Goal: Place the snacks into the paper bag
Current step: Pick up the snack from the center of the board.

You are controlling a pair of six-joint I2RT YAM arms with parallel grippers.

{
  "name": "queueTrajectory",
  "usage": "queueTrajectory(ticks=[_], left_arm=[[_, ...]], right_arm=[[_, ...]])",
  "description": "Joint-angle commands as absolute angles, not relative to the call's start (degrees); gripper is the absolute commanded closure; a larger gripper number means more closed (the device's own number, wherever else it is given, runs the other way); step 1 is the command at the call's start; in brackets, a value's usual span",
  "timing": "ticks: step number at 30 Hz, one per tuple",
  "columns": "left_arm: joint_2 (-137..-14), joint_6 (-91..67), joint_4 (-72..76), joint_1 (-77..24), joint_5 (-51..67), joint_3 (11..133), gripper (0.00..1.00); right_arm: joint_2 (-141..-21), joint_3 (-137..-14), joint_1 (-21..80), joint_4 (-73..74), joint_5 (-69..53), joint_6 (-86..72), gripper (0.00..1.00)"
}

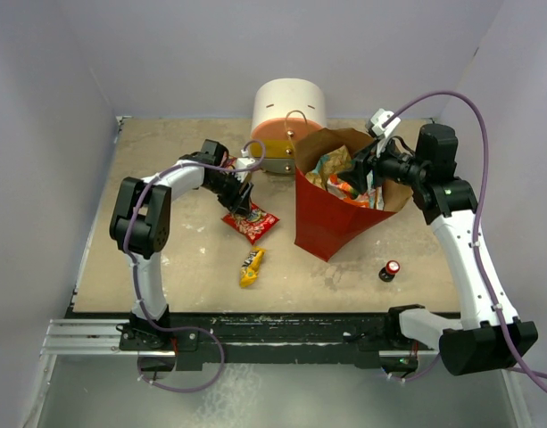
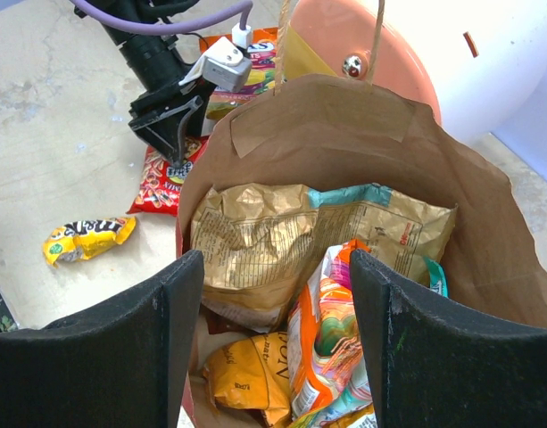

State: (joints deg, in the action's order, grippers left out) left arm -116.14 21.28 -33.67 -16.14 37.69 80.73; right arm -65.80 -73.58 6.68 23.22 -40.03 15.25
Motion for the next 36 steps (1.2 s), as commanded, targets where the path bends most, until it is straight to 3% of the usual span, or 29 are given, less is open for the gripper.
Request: queueTrajectory(ticks=[1, 6, 18, 27, 36], left_arm=[[-114.7, 20.3, -31.6, -16.1, 38.3, 80.0, 0.46], [-113.9, 20.9, -33.4, -16.1, 38.5, 81.1, 0.63], [-110.7, 23.4, -38.8, -16.1, 39.5, 83.3, 0.89], [-105.8, 25.3, -43.8, -16.2, 39.5, 85.3, 1.0], [-96.3, 26.3, -46.8, -16.1, 40.5, 87.8, 1.0]], right_arm=[[-64.7, -73.4, 6.5, 21.2, -40.4, 15.6, 0.31], [-64.6, -73.2, 6.5, 21.3, -40.4, 15.6, 0.31], [-64.9, -73.1, 6.5, 21.1, -40.6, 15.7, 0.31], [-64.9, -73.3, 6.5, 21.2, -40.6, 15.8, 0.31], [-64.3, -73.2, 6.4, 20.9, -40.2, 15.6, 0.31]])
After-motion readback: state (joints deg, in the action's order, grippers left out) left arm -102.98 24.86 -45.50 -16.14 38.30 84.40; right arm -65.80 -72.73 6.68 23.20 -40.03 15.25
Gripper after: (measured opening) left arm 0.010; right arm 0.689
